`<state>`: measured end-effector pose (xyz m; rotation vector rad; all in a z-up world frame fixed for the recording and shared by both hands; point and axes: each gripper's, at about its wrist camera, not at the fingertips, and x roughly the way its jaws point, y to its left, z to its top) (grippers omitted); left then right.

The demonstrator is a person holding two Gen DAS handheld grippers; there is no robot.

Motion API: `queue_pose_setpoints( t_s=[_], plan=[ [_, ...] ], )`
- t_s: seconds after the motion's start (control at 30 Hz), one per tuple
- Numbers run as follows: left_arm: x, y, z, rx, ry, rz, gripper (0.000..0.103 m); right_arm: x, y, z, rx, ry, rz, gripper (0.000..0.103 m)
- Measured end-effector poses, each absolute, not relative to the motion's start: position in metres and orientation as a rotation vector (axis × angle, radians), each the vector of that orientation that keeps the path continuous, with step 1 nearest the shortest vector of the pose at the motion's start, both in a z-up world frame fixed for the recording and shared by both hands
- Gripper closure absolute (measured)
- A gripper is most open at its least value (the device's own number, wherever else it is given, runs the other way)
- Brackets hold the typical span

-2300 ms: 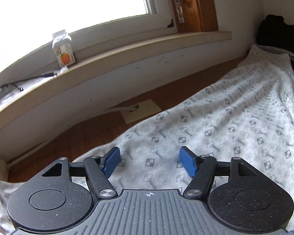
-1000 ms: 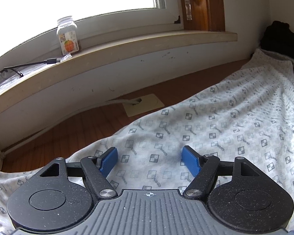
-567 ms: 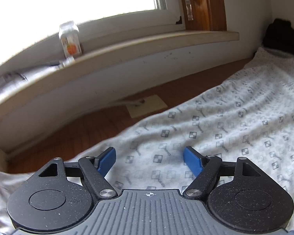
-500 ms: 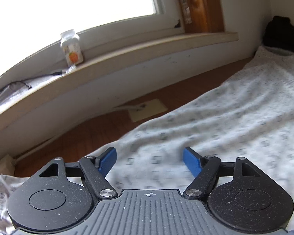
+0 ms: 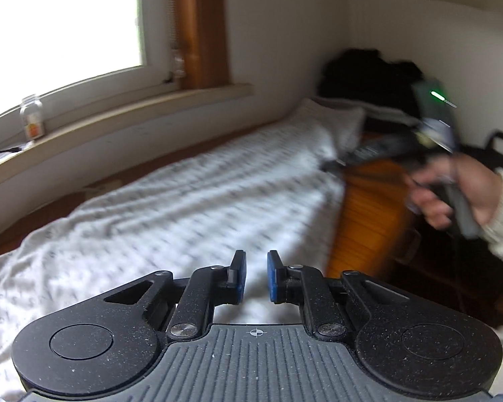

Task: Fold clothes
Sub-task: 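Open the right gripper and withdraw both grippers from the cloth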

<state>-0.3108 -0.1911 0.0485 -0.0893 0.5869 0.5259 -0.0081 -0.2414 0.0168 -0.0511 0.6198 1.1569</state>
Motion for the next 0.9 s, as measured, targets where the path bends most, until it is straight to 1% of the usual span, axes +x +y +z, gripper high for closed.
queue_pose_setpoints(
  t_s=[0.13,0.17,0.2,0.33,0.37,0.4,0.43,0.63,0.83,0.9],
  plan=[
    [-0.311,-0.205,0.043,-0.079,0.623,0.508,0.084,-0.007,-0.238,0.016,-0.06,0.609,1.155,0.068],
    [-0.311,-0.207,0.041,-0.077,0.634,0.515,0.08,-0.007,-0.238,0.015,-0.063,0.602,1.155,0.068],
    [-0.31,-0.206,0.038,-0.077,0.645,0.517,0.079,-0.008,-0.238,0.015,-0.069,0.595,1.155,0.068],
    [-0.309,-0.203,0.031,-0.074,0.669,0.533,0.079,-0.01,-0.236,0.015,-0.084,0.577,1.153,0.068],
    [-0.311,-0.203,0.031,-0.076,0.661,0.536,0.081,-0.009,-0.236,0.015,-0.082,0.576,1.154,0.068],
    [-0.313,-0.203,0.032,-0.078,0.653,0.538,0.095,-0.009,-0.236,0.015,-0.078,0.577,1.155,0.068],
    [-0.316,-0.203,0.032,-0.082,0.644,0.54,0.099,-0.009,-0.237,0.014,-0.074,0.577,1.157,0.068],
    [-0.353,-0.215,0.049,-0.162,0.561,0.508,0.1,-0.008,-0.239,0.014,-0.06,0.581,1.156,0.069],
    [-0.364,-0.213,0.05,-0.19,0.57,0.499,0.099,-0.008,-0.238,0.016,-0.052,0.588,1.144,0.069],
    [-0.362,-0.208,0.053,-0.184,0.562,0.5,0.097,-0.006,-0.239,0.016,-0.043,0.596,1.138,0.068]
  ],
)
